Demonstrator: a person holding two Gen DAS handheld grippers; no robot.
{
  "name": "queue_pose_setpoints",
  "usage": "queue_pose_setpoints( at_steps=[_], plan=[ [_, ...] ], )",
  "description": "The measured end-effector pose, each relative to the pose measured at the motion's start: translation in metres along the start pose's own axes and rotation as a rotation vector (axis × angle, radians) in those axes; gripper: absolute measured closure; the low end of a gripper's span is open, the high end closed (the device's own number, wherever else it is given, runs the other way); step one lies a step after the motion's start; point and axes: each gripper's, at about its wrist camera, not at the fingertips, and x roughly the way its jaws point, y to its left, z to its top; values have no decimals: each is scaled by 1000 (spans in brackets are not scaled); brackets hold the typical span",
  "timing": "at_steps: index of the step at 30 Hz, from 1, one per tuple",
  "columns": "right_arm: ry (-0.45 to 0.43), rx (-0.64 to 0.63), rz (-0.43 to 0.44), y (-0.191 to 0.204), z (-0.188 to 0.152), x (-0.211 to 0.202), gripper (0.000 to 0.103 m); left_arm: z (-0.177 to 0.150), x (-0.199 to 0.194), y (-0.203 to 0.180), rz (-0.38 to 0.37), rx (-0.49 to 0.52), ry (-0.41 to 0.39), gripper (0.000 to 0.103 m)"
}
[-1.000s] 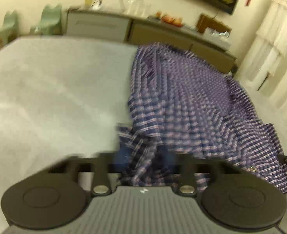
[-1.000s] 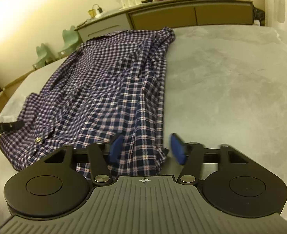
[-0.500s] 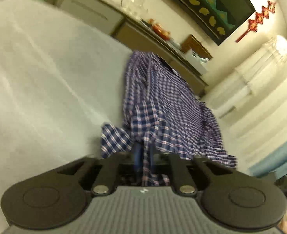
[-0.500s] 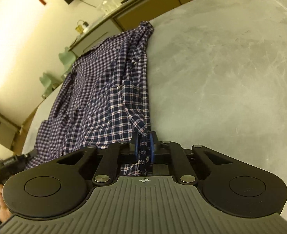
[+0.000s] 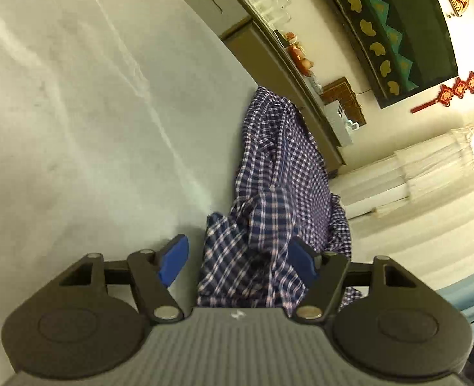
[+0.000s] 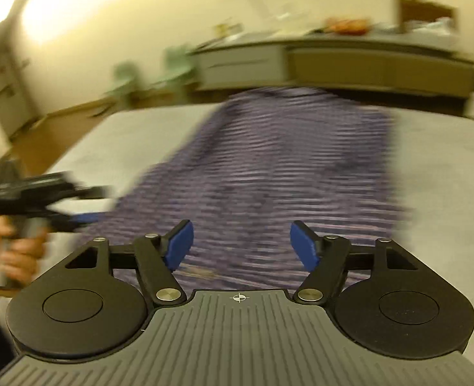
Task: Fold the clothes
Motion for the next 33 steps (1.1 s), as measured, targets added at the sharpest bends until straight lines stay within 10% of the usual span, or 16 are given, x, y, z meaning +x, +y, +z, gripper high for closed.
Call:
queue_pose_setpoints(
  at_steps=[5, 7, 8, 11, 13, 15, 23, 25, 26, 27, 33],
  plan=[
    [67, -165, 32, 89, 15, 69, 25, 11, 19, 1, -68, 8, 42, 39],
    [105, -217, 3, 109, 10, 95, 55, 13, 23, -7, -67, 37, 37, 39],
    [124, -243, -12, 119, 7, 108, 90, 15, 20, -9, -66, 53, 23, 39],
    [172, -307, -43, 144, -1, 141, 97, 22, 12, -20, -79, 79, 17, 38],
    [153, -260, 2, 135, 4, 129, 89, 21, 11, -24, -57, 94, 32, 37],
    [105, -139, 31, 113, 14, 110, 37, 17, 9, -22, -41, 91, 27, 32],
    [148, -223, -3, 141, 36, 125, 29, 15, 14, 8, -76, -81, 9, 32],
    [198, -291, -71, 155, 28, 148, 42, 17, 12, 10, -76, -72, 5, 32],
    [210, -309, -98, 159, 25, 155, 81, 17, 11, 11, -76, -73, 5, 32],
    [193, -290, -108, 156, 24, 152, 94, 18, 10, 12, -82, -74, 7, 32],
    [43, -113, -104, 135, 21, 101, 98, 17, 13, 8, -75, 0, 35, 37]
  ],
)
